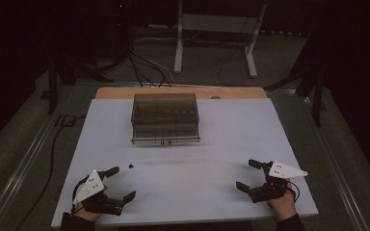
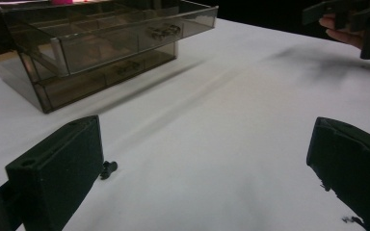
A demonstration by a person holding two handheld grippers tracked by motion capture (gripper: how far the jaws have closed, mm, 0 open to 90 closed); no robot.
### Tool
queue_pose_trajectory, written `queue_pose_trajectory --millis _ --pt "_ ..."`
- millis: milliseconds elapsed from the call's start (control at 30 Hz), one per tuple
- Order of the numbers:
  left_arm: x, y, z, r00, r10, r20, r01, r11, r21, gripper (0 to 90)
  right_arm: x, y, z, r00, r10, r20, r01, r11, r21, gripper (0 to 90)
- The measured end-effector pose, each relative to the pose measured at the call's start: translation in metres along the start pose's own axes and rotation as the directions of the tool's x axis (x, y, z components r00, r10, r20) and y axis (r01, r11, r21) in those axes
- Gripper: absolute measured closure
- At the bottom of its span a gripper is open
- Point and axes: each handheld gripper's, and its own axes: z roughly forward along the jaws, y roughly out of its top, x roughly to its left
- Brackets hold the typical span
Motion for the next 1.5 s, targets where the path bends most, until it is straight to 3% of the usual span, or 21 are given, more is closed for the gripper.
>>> queue_pose_trajectory --millis 433,700,1200,1500 --pt "0.0 -0.001 0.003 1.0 -0.004 -0.007 0.004 0.9996 0.027 0.4 0.001 0.0 -0.001 0.9993 0.033 -0.017 -0.034 0.999 -0.011 0.0" --pt "0.0 -0.001 0.002 1.0 0.001 -0.001 -0.001 0.9995 0.032 0.4 0.005 0.002 0.001 0.9997 0.009 -0.024 -0.009 1.0 -0.005 0.0" --pt "-0.011 0.003 0.009 0.9973 0.042 0.059 -0.047 0.9951 0.087 0.4 0.009 0.004 -0.001 0.999 0.005 -0.044 -0.006 1.0 -0.019 0.0" --pt "-0.016 0.009 0.01 0.9953 0.036 0.09 -0.045 0.9944 0.096 0.4 0.008 0.004 -0.003 0.9991 0.019 -0.038 -0.02 0.999 -0.036 0.0"
